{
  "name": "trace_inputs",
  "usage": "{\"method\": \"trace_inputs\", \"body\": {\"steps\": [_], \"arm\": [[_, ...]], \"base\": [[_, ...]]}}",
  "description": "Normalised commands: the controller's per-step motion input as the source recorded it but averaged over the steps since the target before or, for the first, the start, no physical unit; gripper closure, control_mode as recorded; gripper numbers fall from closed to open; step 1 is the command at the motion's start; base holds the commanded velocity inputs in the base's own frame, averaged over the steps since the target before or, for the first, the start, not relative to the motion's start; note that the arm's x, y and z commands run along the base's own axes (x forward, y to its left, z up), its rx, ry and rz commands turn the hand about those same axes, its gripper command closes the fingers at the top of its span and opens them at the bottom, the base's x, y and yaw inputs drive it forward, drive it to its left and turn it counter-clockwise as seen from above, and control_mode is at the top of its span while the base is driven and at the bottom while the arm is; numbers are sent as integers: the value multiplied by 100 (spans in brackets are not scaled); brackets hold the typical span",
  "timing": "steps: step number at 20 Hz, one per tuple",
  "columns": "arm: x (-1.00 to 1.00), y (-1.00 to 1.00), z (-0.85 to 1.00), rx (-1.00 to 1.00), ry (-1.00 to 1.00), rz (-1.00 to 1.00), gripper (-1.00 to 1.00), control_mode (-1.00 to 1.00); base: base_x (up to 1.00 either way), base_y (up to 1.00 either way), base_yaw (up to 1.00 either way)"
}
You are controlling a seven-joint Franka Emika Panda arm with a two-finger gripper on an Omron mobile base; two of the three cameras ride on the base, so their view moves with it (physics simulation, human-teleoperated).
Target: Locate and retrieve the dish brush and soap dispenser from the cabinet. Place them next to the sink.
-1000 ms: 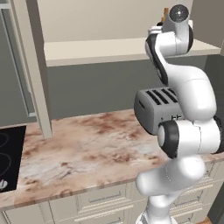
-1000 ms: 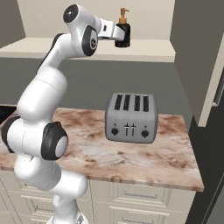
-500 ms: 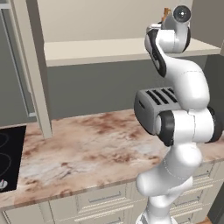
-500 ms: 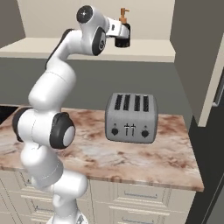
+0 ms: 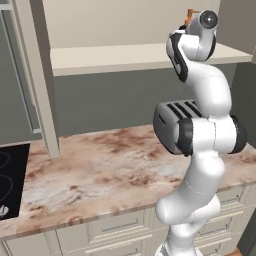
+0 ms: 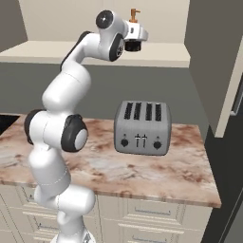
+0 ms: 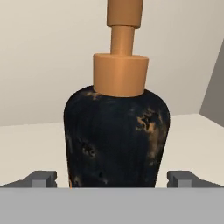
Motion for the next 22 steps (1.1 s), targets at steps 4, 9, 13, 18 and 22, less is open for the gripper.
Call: {"method": "trace_inputs", "body": {"steps": [4, 9, 13, 18, 22], "arm": [[25, -6, -1, -10, 16, 0, -100, -100], [27, 0, -24, 4, 7, 0, -100, -100], [6, 0, -14, 7, 0, 0, 100, -100], [-17, 0, 0, 0, -1, 0, 100, -100], [-60, 0, 7, 0, -12, 1, 100, -100]], "base": [[0, 0, 0], [0, 0, 0], [0, 0, 0], [0, 0, 0], [0, 0, 0]]}}
